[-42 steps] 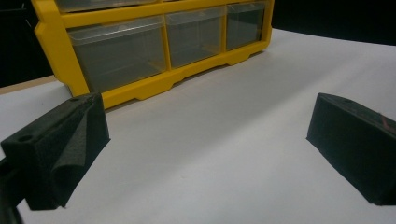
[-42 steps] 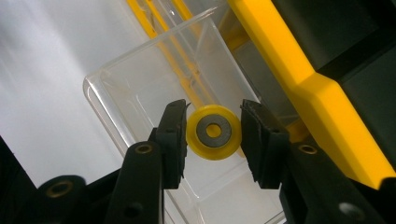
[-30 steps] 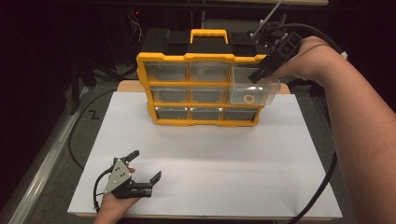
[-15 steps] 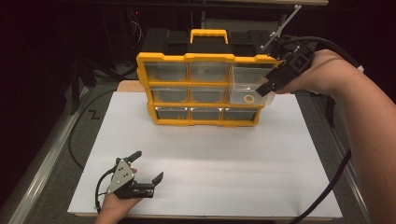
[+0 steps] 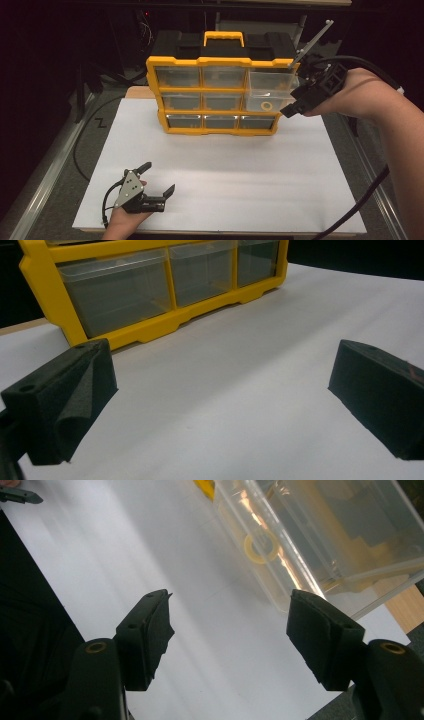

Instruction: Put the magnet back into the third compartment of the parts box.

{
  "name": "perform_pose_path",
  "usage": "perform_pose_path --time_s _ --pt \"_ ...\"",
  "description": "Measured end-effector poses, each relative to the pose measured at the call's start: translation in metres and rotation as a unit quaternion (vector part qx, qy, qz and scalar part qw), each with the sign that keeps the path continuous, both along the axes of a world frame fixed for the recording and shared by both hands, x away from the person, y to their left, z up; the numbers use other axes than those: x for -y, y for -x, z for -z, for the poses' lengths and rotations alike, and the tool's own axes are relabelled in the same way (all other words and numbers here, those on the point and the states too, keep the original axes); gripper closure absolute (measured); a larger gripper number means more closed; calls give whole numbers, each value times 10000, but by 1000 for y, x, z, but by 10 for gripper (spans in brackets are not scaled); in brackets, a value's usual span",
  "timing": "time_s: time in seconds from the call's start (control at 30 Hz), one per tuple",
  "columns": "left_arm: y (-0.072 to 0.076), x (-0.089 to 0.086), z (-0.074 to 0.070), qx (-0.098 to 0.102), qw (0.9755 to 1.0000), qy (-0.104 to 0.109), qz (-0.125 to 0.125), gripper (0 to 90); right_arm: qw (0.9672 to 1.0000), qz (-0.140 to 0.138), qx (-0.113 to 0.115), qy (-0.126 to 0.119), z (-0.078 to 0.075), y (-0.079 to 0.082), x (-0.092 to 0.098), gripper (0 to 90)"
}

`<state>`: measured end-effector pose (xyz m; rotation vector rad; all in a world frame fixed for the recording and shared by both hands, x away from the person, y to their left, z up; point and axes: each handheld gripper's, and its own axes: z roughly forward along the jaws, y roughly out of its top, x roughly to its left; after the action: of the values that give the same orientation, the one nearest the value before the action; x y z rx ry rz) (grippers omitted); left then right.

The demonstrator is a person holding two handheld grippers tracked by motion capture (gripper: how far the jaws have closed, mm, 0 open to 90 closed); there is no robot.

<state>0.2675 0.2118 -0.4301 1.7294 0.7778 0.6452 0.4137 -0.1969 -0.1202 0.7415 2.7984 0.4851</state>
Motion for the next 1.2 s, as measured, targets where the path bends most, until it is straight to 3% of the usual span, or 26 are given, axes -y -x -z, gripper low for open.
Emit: perform_pose_path --time_s 0.8,1.2 --pt "0 -4 0 -12 10000 53 -56 1 9995 71 -294 -29 29 7 4 239" --pt "-1 -4 0 -21 10000 66 -46 1 9990 63 -431 -43 54 14 -4 142"
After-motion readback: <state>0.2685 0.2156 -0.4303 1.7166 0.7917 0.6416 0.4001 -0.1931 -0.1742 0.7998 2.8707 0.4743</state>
